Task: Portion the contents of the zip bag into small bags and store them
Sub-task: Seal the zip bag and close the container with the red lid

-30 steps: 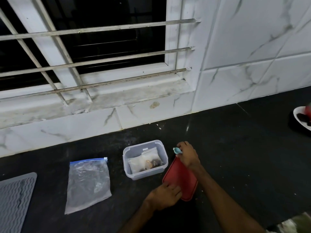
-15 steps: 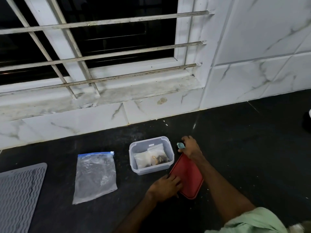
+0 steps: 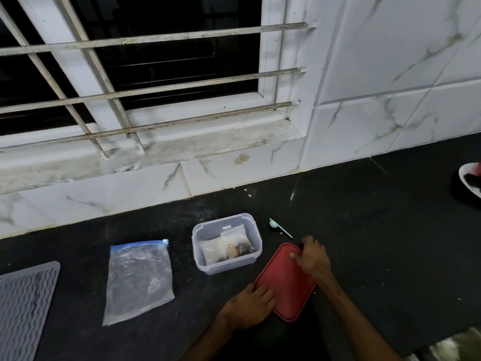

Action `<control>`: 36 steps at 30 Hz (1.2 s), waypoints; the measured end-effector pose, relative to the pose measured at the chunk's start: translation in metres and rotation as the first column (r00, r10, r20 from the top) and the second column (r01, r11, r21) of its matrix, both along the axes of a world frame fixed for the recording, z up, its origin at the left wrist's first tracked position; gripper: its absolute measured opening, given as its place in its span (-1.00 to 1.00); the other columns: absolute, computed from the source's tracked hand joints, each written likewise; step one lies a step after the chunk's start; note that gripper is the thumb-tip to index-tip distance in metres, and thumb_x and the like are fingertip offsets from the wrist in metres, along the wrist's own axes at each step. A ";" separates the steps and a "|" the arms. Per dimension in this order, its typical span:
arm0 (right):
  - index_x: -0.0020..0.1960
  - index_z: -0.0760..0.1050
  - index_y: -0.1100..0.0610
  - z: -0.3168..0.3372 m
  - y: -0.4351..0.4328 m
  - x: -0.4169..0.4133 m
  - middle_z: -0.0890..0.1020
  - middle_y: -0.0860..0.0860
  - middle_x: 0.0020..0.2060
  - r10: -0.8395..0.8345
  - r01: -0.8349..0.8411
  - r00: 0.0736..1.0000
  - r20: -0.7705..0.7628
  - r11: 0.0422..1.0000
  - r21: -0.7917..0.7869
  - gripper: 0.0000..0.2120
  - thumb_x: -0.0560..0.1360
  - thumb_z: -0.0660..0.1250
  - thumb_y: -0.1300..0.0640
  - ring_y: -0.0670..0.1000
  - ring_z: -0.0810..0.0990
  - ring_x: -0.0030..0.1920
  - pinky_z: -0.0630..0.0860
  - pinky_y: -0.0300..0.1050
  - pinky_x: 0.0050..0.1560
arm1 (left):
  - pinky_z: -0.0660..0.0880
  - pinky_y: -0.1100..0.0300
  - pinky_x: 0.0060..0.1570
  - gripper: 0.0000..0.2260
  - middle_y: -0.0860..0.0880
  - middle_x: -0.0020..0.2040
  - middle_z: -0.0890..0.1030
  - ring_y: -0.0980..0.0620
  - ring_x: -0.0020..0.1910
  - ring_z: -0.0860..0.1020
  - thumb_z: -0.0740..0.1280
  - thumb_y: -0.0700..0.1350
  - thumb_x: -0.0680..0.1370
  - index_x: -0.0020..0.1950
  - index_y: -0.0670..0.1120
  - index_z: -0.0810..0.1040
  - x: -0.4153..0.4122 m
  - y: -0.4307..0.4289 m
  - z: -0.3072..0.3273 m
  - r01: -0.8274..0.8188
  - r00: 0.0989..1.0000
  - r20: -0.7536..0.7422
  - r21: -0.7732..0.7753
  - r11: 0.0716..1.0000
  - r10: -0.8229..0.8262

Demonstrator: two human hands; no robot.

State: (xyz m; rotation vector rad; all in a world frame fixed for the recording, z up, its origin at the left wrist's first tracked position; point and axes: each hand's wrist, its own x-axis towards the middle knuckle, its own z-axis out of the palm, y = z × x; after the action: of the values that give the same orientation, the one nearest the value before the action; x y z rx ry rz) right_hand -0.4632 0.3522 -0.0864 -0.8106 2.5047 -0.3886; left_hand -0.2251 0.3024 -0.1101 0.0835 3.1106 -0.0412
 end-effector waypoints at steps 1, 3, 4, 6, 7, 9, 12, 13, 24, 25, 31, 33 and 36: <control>0.28 0.39 0.13 -0.001 0.002 -0.002 0.51 0.09 0.24 -0.008 0.009 1.000 0.025 1.000 -0.007 -0.51 0.48 0.41 -0.09 0.16 0.45 0.29 0.42 0.04 0.27 | 0.53 0.27 -0.15 -0.78 0.08 0.01 0.60 0.12 -0.11 0.58 0.09 0.00 0.56 0.02 0.06 0.52 0.003 -0.002 0.000 0.010 1.000 0.007 0.016 1.000 -0.010; 0.21 0.47 0.18 -0.004 0.007 -0.006 0.58 0.15 0.20 -0.012 0.012 0.999 0.044 1.000 -0.007 -0.64 0.56 0.31 -0.07 0.16 0.51 0.23 0.41 -0.01 0.27 | 0.53 0.27 -0.06 -0.73 0.09 0.09 0.58 0.14 -0.02 0.57 0.07 0.14 0.59 0.09 0.06 0.48 0.010 -0.006 0.002 0.002 0.998 0.056 0.062 0.998 -0.006; 0.18 0.52 0.20 -0.006 0.009 -0.007 0.61 0.17 0.17 -0.001 0.000 0.999 0.053 1.000 0.016 -0.66 0.60 0.25 -0.05 0.16 0.55 0.20 0.43 -0.02 0.25 | 0.54 0.27 -0.02 -0.66 0.08 0.12 0.58 0.13 0.01 0.57 0.04 0.21 0.58 0.12 0.06 0.47 0.011 -0.008 0.003 -0.011 0.997 0.072 0.086 0.996 0.005; 0.14 0.57 0.22 -0.005 0.013 -0.005 0.63 0.19 0.13 0.024 -0.029 0.996 0.081 0.998 0.056 -0.65 0.63 0.19 -0.02 0.16 0.59 0.15 0.46 -0.06 0.17 | 0.54 0.26 0.01 -0.59 0.06 0.16 0.58 0.12 0.05 0.57 0.07 0.27 0.55 0.17 0.05 0.49 0.013 -0.011 0.009 -0.038 0.997 0.070 0.113 0.993 0.030; 0.14 0.58 0.23 -0.003 0.013 -0.003 0.64 0.19 0.12 0.028 -0.034 0.994 0.103 0.997 0.062 -0.66 0.64 0.18 -0.01 0.15 0.59 0.13 0.46 -0.08 0.14 | 0.55 0.25 0.01 -0.62 0.05 0.17 0.58 0.11 0.05 0.58 0.14 0.24 0.54 0.18 0.04 0.49 0.014 -0.011 0.012 -0.024 0.999 0.034 0.109 0.994 0.020; 0.15 0.56 0.23 0.004 0.016 -0.002 0.63 0.17 0.11 0.037 -0.046 0.991 0.132 0.997 0.063 -0.68 0.64 0.19 0.02 0.10 0.59 0.06 0.45 -0.11 0.08 | 0.56 0.23 -0.01 -0.63 0.03 0.16 0.58 0.09 0.04 0.59 0.33 0.14 0.46 0.21 0.04 0.46 0.014 -0.012 0.017 0.016 1.000 -0.003 0.092 0.996 -0.016; 0.13 0.53 0.11 0.015 0.022 -0.008 0.61 0.15 0.13 -0.045 0.065 0.972 0.229 0.995 -0.079 -0.86 0.59 0.28 0.13 0.03 0.53 -0.03 0.45 -0.11 0.04 | 0.57 0.24 0.04 -0.54 0.07 0.17 0.59 0.09 0.08 0.59 0.37 0.08 0.38 0.25 0.03 0.41 0.018 -0.013 0.029 -0.063 0.992 -0.104 0.128 0.990 0.077; 0.12 0.51 0.06 0.021 0.024 -0.011 0.60 0.16 0.15 -0.085 0.148 0.939 0.334 0.975 -0.168 -0.87 0.58 0.31 0.18 0.02 0.53 -0.03 0.48 -0.08 0.03 | 0.55 0.26 0.06 -0.56 0.08 0.16 0.60 0.11 0.09 0.60 0.32 0.04 0.40 0.26 0.04 0.41 0.020 -0.015 0.037 -0.112 0.974 -0.175 0.170 0.979 0.142; 0.14 0.57 -0.05 0.115 -0.022 0.031 0.66 -0.04 0.03 0.256 0.248 0.809 0.529 0.667 -0.702 -0.64 0.48 0.30 -0.24 -0.05 0.63 -0.01 0.60 -0.10 -0.03 | 0.54 0.25 0.04 -0.71 0.10 0.08 0.62 0.19 0.04 0.58 0.26 -0.02 0.63 0.34 0.00 0.49 0.009 -0.065 0.136 -0.150 0.175 -0.126 0.977 0.153 0.976; 0.17 0.56 -0.04 0.112 -0.029 0.039 0.66 -0.04 0.07 0.266 0.212 0.837 0.478 0.648 -0.732 -0.72 0.51 0.33 -0.12 -0.03 0.64 0.05 0.61 -0.07 0.03 | 0.51 0.19 0.09 -0.70 0.06 0.12 0.60 0.12 0.08 0.58 0.26 -0.04 0.63 0.37 -0.03 0.47 0.013 -0.070 0.138 -0.145 0.146 -0.086 0.984 0.107 0.986; 0.32 0.49 0.11 0.073 -0.060 0.084 0.64 0.00 0.15 0.192 0.039 0.933 0.304 0.787 -0.616 -0.69 0.59 0.30 0.12 0.05 0.61 0.19 0.51 0.01 0.25 | 0.43 0.07 0.14 -0.66 -0.15 0.21 0.59 -0.16 0.14 0.57 0.24 -0.16 0.62 0.40 -0.14 0.41 0.044 -0.084 0.109 -0.558 0.121 0.091 0.830 -0.008 0.988; 0.41 0.40 0.09 0.064 -0.061 0.093 0.62 0.04 0.20 0.167 -0.049 0.967 0.191 0.864 -0.502 -0.60 0.60 0.27 0.06 0.10 0.59 0.22 0.48 -0.01 0.26 | 0.45 0.01 0.15 -0.67 -0.19 0.21 0.58 -0.18 0.16 0.55 0.24 -0.12 0.61 0.36 -0.17 0.42 0.053 -0.085 0.095 -0.664 0.113 0.071 0.747 0.022 0.991; 0.36 0.40 0.02 0.059 -0.061 0.102 0.67 0.04 0.07 0.198 -0.195 0.980 -0.033 0.898 -0.394 -0.65 0.61 0.18 -0.03 0.12 0.64 0.07 0.55 0.02 0.07 | 0.46 -0.08 0.15 -0.65 -0.21 0.28 0.46 -0.19 0.24 0.46 0.20 -0.04 0.63 0.37 -0.17 0.39 0.057 -0.084 0.080 -0.798 0.067 0.074 0.603 0.008 0.995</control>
State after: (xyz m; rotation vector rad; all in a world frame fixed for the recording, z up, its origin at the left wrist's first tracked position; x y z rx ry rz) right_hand -0.3609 0.2907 -0.0277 -1.2029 2.3361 -0.8419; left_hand -0.1679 0.2189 -0.0299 -2.2638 2.5183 0.8983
